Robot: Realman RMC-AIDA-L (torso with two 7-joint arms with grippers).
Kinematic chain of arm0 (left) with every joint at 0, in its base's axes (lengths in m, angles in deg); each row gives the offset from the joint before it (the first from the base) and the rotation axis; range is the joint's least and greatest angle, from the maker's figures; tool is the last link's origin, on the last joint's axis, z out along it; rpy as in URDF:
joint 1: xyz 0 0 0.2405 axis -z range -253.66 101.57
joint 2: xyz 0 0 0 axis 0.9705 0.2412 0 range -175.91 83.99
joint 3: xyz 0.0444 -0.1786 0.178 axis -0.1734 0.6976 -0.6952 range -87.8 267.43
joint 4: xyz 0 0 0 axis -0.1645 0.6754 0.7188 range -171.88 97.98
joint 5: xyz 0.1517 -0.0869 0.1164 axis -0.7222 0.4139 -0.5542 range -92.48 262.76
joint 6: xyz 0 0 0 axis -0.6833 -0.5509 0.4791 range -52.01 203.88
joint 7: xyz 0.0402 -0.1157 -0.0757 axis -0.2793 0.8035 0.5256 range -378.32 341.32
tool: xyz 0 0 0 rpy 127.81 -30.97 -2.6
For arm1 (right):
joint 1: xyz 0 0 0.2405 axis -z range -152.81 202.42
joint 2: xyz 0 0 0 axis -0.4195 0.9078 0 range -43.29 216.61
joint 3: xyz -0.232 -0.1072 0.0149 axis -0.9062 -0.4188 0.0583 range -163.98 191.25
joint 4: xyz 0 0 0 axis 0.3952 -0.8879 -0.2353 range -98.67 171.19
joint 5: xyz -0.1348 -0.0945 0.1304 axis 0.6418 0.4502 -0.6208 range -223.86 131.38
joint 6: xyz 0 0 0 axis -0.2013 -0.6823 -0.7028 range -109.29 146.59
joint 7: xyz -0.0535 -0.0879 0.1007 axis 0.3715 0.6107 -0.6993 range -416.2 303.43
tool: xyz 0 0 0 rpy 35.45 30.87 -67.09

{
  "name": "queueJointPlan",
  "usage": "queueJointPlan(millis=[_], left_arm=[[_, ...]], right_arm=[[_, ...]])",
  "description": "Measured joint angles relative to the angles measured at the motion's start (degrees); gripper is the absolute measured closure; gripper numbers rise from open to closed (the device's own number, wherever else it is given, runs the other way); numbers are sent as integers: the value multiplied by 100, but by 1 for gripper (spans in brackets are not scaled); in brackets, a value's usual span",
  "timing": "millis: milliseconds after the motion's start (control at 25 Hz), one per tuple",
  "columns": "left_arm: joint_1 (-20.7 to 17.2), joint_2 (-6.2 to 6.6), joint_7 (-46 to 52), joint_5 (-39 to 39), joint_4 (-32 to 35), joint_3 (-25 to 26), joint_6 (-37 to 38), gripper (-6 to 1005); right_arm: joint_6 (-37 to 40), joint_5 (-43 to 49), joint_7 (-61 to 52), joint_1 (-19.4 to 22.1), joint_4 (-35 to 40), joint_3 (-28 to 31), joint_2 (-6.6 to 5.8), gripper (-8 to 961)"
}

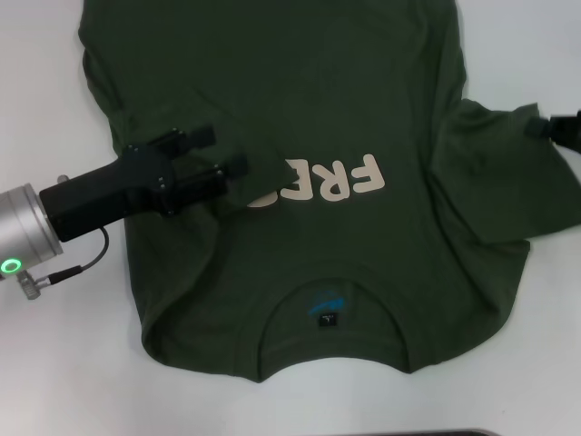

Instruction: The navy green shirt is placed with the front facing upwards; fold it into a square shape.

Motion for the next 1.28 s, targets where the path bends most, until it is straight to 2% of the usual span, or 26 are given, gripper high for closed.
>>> queueJointPlan(millis=[200, 480, 720, 1280], left_arm=[[14, 22, 103, 23, 22, 15, 26, 157], [54, 21, 105, 26, 17, 17, 15, 157], [64, 20, 107, 24, 6, -13, -2, 157], [65, 11, 110, 25, -1, -18, -8, 157]], right_arm=[[232, -319, 80, -46, 6, -19, 35, 933], [360, -320, 148, -365, 14, -83, 246, 933], [353, -314, 228, -622, 11, -335, 479, 933], [341, -322, 239, -726, -48, -623, 595, 934]])
